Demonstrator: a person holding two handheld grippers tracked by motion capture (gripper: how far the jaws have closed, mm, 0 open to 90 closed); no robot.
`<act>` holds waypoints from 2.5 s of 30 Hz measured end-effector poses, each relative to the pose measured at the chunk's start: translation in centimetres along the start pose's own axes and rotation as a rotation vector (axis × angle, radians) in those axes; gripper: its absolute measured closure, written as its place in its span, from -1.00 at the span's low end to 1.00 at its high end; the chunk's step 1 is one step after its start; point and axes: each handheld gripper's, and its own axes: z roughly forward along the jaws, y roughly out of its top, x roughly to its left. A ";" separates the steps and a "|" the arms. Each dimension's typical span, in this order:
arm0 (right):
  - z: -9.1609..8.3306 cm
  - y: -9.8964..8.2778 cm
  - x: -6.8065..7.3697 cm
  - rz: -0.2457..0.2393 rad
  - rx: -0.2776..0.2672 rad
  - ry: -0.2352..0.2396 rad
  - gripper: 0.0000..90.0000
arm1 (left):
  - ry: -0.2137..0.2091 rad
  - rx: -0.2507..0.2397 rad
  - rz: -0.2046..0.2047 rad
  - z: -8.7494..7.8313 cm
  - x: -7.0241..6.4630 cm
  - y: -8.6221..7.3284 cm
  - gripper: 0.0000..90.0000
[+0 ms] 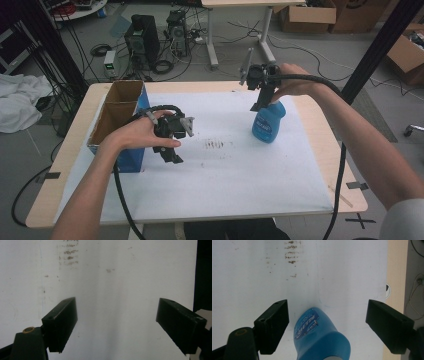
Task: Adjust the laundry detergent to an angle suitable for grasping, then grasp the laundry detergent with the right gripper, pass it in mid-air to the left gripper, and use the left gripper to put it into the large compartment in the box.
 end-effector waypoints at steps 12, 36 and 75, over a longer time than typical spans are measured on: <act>0.1 0.2 0.3 -0.007 -0.003 0.001 -0.62 | 0.011 -0.004 -0.006 -0.3 -0.4 0.2 -0.60; 0.3 0.7 0.6 -0.024 -0.002 -0.008 -0.61 | 0.021 -0.016 -0.010 -1.4 -1.0 0.1 -0.60; -2.6 -1.9 1.4 0.093 -0.131 -0.021 -0.62 | 0.009 -0.036 -0.026 -0.8 -0.7 1.1 -0.60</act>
